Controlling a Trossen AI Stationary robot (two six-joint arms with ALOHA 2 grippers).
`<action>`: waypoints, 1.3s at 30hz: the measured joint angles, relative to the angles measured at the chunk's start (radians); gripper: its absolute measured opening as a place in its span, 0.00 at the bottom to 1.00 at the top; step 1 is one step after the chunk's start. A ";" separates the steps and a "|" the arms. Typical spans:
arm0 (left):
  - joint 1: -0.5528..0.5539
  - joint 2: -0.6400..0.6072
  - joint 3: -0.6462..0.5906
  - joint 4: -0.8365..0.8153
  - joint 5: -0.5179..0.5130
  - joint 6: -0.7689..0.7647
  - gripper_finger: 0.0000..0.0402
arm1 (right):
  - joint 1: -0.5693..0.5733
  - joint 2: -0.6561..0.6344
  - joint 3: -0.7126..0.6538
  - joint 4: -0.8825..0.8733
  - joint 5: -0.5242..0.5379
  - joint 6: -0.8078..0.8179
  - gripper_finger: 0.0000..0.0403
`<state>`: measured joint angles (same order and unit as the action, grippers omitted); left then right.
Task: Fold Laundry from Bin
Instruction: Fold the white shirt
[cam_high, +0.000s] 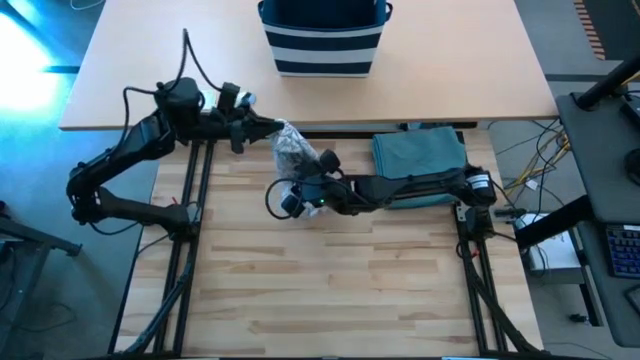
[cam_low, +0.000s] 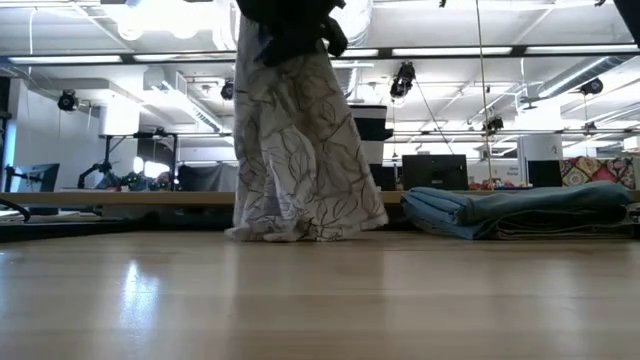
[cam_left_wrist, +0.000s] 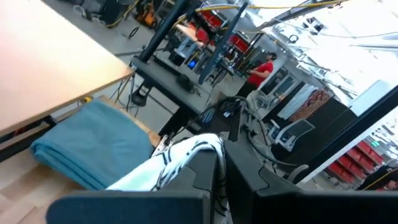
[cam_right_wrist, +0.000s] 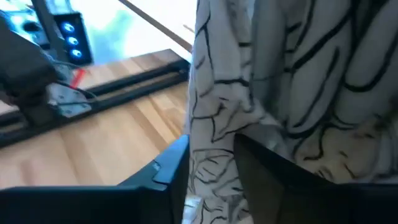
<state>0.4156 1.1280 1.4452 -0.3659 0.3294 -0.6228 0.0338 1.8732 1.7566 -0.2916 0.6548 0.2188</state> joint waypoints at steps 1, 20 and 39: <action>0.000 -0.005 0.000 0.003 0.000 0.000 0.01 | 0.000 0.000 0.011 0.002 -0.007 -0.001 0.27; 0.001 -0.092 0.001 0.301 -0.085 -0.040 0.01 | 0.120 -0.068 0.427 -0.152 -0.366 -0.294 0.02; -0.012 -0.054 0.001 0.392 -0.177 -0.180 0.01 | 0.027 0.109 0.282 -0.261 0.010 -0.093 0.47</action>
<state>0.4035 1.0738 1.4460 0.0257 0.1523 -0.8032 0.0611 1.9826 2.0384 -0.5522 0.6651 0.1260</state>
